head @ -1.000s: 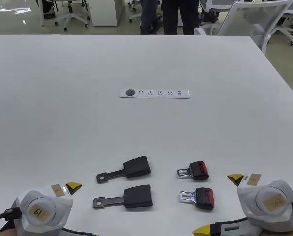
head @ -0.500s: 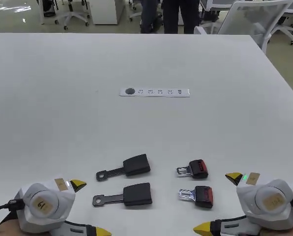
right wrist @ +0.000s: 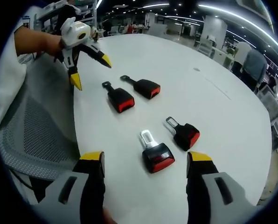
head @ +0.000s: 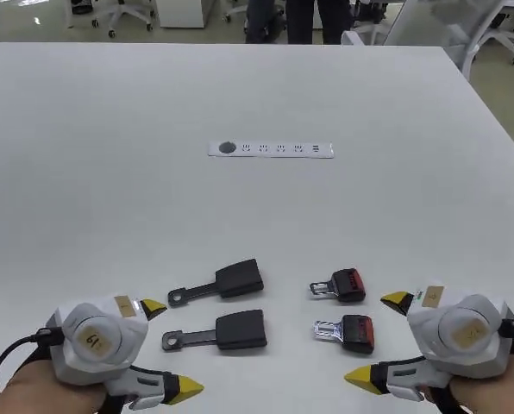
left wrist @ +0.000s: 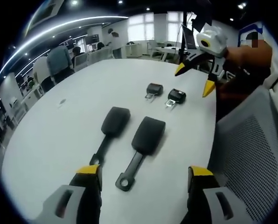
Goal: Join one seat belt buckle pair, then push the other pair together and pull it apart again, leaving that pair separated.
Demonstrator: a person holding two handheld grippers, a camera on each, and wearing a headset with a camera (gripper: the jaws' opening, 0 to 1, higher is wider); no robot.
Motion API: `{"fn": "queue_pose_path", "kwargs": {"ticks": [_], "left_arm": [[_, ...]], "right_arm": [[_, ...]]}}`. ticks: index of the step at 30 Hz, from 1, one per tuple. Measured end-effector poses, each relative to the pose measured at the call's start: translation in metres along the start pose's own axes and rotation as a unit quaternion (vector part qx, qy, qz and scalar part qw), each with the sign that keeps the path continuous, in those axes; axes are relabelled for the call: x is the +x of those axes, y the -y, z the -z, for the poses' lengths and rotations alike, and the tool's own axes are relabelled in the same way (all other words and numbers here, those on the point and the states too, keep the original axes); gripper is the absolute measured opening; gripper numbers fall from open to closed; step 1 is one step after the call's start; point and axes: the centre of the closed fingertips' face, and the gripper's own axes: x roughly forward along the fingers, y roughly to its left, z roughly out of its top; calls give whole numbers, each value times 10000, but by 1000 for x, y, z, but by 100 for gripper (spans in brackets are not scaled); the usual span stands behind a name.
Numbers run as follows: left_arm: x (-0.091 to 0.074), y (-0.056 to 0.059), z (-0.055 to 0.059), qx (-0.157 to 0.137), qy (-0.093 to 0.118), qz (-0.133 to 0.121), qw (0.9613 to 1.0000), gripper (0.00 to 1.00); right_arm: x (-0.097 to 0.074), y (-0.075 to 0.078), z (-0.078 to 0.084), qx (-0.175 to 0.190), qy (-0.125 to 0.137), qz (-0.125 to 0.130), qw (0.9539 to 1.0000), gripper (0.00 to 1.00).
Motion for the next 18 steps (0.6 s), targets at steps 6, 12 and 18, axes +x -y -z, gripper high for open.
{"fn": "queue_pose_path", "kwargs": {"ticks": [6, 12, 18], "left_arm": [[10, -3, -3, 88, -15, 86, 9999, 77], [24, -5, -8, 318, -104, 160, 9993, 73], [39, 3, -10, 499, -102, 460, 9976, 64]], "right_arm": [[8, 8, 1, -262, -99, -102, 9996, 65], [15, 7, -1, -613, -212, -344, 9973, 58], [25, 4, 3, -794, -371, -603, 9943, 47]]}}
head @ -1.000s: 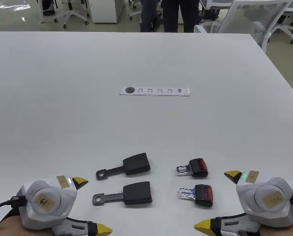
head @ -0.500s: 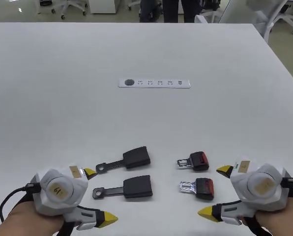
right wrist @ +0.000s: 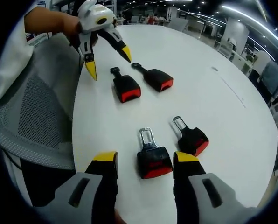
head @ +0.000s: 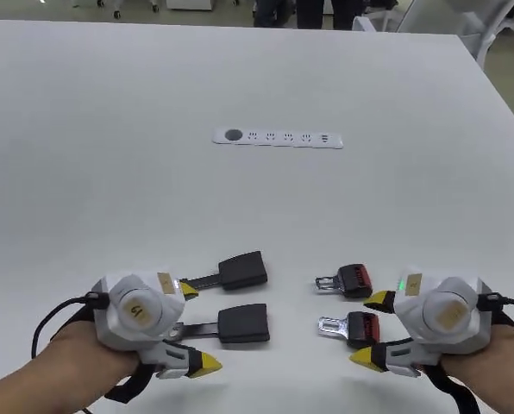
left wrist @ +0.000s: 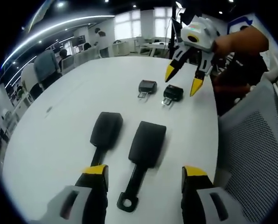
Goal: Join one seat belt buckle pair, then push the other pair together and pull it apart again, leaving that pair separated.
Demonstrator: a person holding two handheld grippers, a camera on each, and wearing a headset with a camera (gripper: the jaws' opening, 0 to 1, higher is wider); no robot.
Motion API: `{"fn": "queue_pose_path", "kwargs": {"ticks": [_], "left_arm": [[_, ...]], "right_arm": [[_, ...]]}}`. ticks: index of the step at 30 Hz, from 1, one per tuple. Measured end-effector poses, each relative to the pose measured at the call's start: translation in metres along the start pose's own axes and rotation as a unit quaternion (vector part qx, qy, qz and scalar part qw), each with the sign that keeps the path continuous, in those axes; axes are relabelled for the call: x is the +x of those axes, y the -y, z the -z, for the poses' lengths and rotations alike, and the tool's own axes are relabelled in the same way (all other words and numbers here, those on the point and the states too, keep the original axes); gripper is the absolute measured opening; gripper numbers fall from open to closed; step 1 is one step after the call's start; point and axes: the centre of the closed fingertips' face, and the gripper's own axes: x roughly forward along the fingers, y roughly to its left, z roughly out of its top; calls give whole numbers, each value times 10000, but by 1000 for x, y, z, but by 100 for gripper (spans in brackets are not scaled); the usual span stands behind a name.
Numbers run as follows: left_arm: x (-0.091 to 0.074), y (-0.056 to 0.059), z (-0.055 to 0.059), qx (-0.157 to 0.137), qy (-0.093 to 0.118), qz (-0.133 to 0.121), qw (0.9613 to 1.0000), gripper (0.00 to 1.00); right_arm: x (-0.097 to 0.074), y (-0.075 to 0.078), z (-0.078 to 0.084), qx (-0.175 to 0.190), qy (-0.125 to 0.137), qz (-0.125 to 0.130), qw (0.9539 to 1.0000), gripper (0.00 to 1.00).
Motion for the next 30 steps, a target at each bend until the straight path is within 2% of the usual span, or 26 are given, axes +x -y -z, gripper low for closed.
{"fn": "queue_pose_path", "kwargs": {"ticks": [7, 11, 17, 25, 27, 30], "left_arm": [[12, -2, -3, 52, -47, 170, 9998, 58], [19, -1, -2, 135, -118, 252, 9995, 57], [27, 0, -9, 248, -185, 416, 9987, 54], [39, 0, -14, 523, -254, 631, 9963, 50], [41, 0, -12, 647, -339, 651, 9952, 49], [44, 1, -12, 767, -316, 710, 9940, 48]], "right_arm": [[8, 4, 7, -222, -205, -126, 9995, 47], [10, 6, 11, -215, -280, -191, 9992, 47], [15, 12, 20, -202, -341, -287, 9988, 45], [15, 14, 26, -220, -409, -404, 9981, 39], [15, 14, 27, -193, -413, -455, 9979, 36], [17, 15, 30, -144, -434, -500, 9977, 35]]}}
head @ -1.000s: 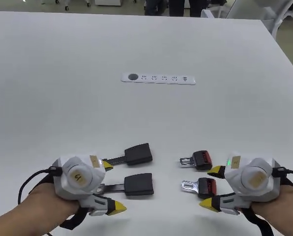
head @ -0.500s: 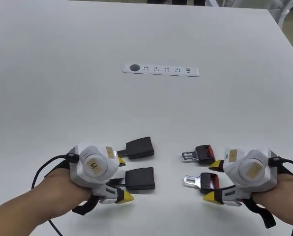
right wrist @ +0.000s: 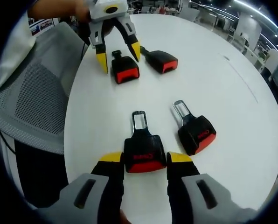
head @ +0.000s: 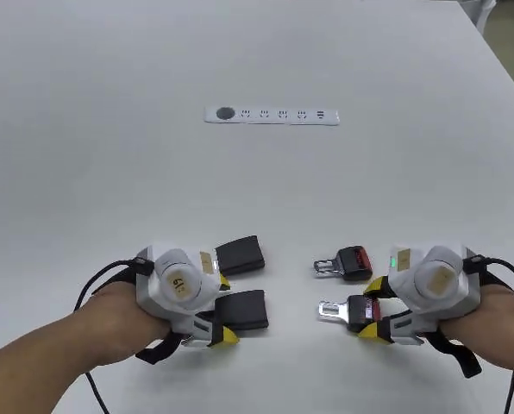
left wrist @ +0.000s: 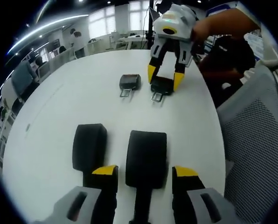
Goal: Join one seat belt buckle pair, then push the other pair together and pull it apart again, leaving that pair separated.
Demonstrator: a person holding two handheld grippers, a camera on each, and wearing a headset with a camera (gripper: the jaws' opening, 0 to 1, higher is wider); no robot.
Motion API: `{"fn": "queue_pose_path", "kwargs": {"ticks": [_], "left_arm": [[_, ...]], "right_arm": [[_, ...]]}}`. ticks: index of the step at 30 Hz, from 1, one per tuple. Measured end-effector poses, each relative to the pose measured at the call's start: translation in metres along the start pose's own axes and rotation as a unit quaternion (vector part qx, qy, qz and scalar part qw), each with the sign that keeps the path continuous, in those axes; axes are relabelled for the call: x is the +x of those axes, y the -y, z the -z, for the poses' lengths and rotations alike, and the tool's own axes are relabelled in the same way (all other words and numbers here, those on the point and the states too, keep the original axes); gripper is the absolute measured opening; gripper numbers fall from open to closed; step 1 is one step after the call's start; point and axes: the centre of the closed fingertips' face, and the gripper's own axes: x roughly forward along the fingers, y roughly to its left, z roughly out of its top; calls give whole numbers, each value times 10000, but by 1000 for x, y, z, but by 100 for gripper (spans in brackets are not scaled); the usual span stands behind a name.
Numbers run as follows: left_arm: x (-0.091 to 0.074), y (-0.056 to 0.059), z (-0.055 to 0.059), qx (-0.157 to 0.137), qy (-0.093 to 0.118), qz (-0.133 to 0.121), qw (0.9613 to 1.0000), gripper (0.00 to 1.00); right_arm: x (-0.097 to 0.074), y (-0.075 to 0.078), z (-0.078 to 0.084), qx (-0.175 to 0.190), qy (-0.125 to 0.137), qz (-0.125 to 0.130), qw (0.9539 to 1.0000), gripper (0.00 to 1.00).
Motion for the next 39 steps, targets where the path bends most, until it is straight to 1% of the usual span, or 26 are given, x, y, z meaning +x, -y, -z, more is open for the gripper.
{"fn": "queue_pose_path", "kwargs": {"ticks": [1, 3, 5, 6, 7, 9, 12, 13, 14, 16, 17, 18, 20, 23, 26, 30, 33, 36, 39], "left_arm": [[2, 1, 1, 102, 9, 29, 9999, 48], [3, 3, 2, 154, -16, 100, 9998, 47], [4, 3, 3, 291, -49, 102, 9995, 47], [5, 3, 4, 287, -65, 128, 9995, 45], [5, 6, 3, 256, -54, 188, 9995, 44], [5, 6, 3, 279, -43, 205, 9994, 41], [6, 7, 2, 332, -44, 228, 9992, 40], [6, 7, 2, 353, -61, 236, 9991, 40], [6, 8, 2, 387, -77, 249, 9989, 39], [6, 10, 2, 487, -160, 307, 9982, 35], [6, 14, 5, 481, -264, 403, 9977, 34], [7, 11, 3, 522, -224, 357, 9978, 34], [7, 9, 4, 512, -227, 367, 9978, 34], [8, 11, 3, 565, -225, 379, 9974, 34], [8, 10, 3, 609, -241, 439, 9969, 34], [9, 8, 3, 655, -300, 503, 9961, 33], [8, 8, 4, 635, -290, 520, 9962, 33], [8, 8, 3, 633, -327, 515, 9961, 33], [7, 7, 4, 610, -338, 495, 9963, 33]], "right_arm": [[0, 0, 0, 6, 7, -18, 10000, 35], [1, -2, -1, -18, 31, -53, 10000, 35], [2, -1, -1, -56, 66, -58, 9999, 35], [2, -1, -1, -44, 75, -77, 9999, 35], [3, -2, 0, -57, 83, -96, 9999, 35], [3, -3, -1, -55, 85, -123, 9999, 35], [5, -2, 2, -154, 73, -149, 9997, 35], [5, -1, 2, -303, 63, -167, 9994, 35], [6, -1, 3, -285, 79, -200, 9994, 35], [6, -1, 3, -375, 148, -275, 9988, 34], [6, -1, 3, -361, 175, -292, 9988, 34], [6, -2, 2, -417, 182, -313, 9985, 34], [6, -2, 1, -453, 142, -322, 9984, 34], [6, -1, 2, -488, 66, -314, 9983, 34], [6, -1, 2, -481, 44, -311, 9984, 34], [7, 0, 2, -440, 87, -326, 9985, 34], [7, 0, 1, -481, 47, -330, 9983, 34], [6, 0, 0, -486, 48, -335, 9982, 34], [7, -1, -1, -443, 95, -333, 9984, 34]]}}
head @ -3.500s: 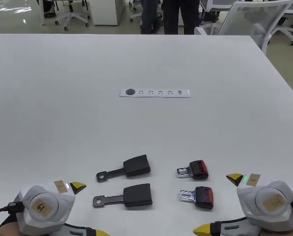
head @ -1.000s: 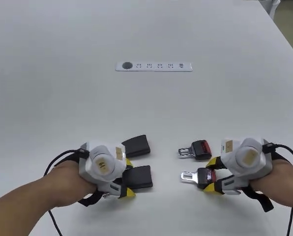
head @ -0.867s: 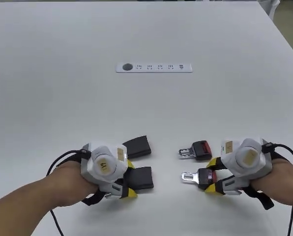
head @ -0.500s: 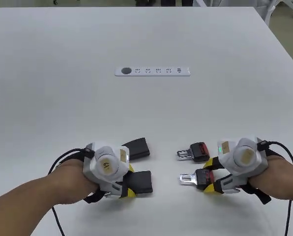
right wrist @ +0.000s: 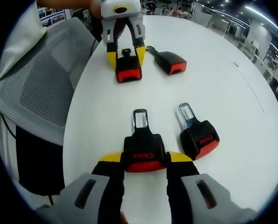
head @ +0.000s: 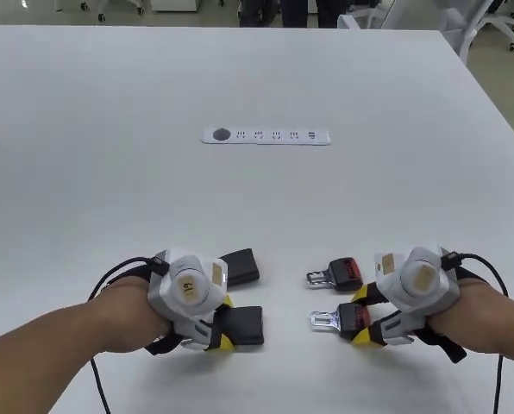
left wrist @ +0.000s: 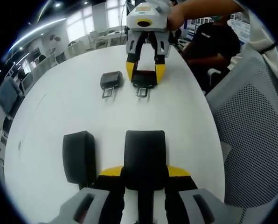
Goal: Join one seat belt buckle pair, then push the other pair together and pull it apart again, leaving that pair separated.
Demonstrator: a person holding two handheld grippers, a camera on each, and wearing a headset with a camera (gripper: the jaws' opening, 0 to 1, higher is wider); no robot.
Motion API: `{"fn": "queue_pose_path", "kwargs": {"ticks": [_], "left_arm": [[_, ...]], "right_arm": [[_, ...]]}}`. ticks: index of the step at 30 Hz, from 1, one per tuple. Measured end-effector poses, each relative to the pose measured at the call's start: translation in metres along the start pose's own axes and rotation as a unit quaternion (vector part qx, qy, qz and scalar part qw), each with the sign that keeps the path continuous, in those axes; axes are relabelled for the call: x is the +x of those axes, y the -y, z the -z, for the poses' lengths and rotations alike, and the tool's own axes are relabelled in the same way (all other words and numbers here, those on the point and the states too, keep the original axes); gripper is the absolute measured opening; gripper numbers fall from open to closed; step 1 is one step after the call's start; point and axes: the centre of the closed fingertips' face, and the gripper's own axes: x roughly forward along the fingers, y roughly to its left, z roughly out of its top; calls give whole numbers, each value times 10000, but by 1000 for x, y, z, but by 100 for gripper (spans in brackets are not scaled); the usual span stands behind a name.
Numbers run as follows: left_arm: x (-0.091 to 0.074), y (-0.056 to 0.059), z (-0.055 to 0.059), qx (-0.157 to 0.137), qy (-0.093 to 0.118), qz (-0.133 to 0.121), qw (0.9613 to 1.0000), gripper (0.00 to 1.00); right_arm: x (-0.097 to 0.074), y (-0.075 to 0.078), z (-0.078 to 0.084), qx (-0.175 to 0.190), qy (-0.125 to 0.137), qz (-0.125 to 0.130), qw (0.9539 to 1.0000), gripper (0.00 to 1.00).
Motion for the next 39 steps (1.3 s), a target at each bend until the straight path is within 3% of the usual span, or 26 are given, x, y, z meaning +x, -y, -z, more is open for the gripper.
{"fn": "queue_pose_path", "kwargs": {"ticks": [13, 26, 39], "left_arm": [[0, -1, 1, -42, -12, 22, 10000, 33], [-1, 0, 1, -47, -6, 21, 10000, 34], [-1, 2, 1, -37, -34, 38, 10000, 34]], "right_arm": [[4, 2, -7, 36, -87, 59, 9999, 34], [23, -6, -43, -51, 216, -14, 9998, 34], [40, -20, -68, -319, 181, -173, 9992, 34]]}}
